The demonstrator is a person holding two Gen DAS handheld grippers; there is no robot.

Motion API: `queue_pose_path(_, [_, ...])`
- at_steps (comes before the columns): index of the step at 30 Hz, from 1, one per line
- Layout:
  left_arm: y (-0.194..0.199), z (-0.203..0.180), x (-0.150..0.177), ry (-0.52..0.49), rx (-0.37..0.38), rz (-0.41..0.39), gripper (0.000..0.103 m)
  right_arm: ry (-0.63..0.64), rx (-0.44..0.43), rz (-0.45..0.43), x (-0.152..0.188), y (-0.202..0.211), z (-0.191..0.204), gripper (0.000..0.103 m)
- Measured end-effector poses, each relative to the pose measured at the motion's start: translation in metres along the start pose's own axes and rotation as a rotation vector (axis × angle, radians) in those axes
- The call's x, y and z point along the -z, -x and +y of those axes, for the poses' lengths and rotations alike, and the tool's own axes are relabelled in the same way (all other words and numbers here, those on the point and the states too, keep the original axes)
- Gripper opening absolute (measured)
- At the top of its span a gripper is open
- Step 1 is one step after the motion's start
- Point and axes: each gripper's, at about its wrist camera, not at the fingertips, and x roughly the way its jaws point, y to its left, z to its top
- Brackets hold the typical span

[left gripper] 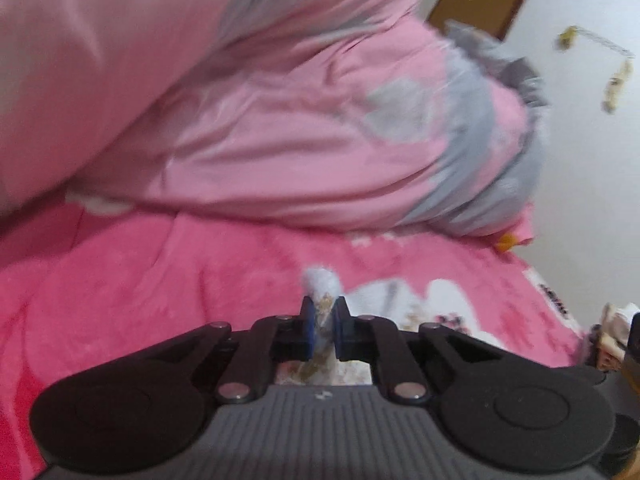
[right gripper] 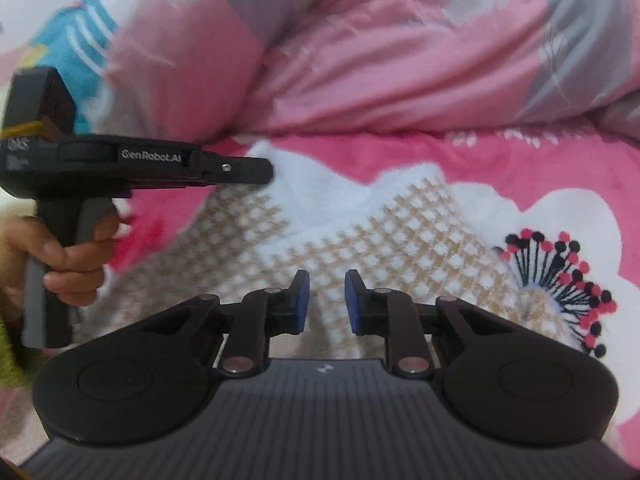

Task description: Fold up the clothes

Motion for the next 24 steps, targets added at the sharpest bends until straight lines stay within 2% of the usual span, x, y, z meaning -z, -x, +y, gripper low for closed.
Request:
queue_pose_path(4, [0.024, -0.018, 0.005, -0.117, 0.02, -0.055, 0.009, -0.002, -0.084, 0.015, 0.005, 0.018, 0.009, 0.018])
queue_pose_path(7, [0.039, -0.031, 0.013, -0.177, 0.035, -0.088, 0.009, -0.013, -0.122, 0.071, 0.01, 0.009, 0.013, 0.018])
queue_pose_path(10, [0.054, -0.045, 0.023, -0.242, 0.04, -0.118, 0.009, -0.012, -0.101, 0.122, 0.016, -0.016, 0.013, 0.018])
queue_pose_path(12, [0.06, -0.05, 0.031, -0.28, 0.034, -0.128, 0.009, 0.006, -0.05, 0.153, 0.023, -0.034, 0.012, 0.017])
queue_pose_path(15, [0.069, -0.053, 0.041, -0.334, 0.012, -0.143, 0.009, 0.015, -0.064, 0.124, 0.025, -0.02, 0.015, 0.018])
queue_pose_path(18, [0.078, -0.056, 0.048, -0.389, 0.009, -0.16, 0.009, 0.0, -0.143, 0.052, 0.018, 0.02, 0.012, 0.018])
queue_pose_path(21, [0.084, -0.061, 0.058, -0.444, 0.003, -0.17, 0.009, -0.01, -0.104, 0.001, 0.008, 0.042, 0.002, 0.019])
queue_pose_path(24, [0.088, -0.069, 0.069, -0.516, -0.006, -0.178, 0.009, -0.057, -0.078, 0.03, 0.004, 0.027, -0.009, 0.019])
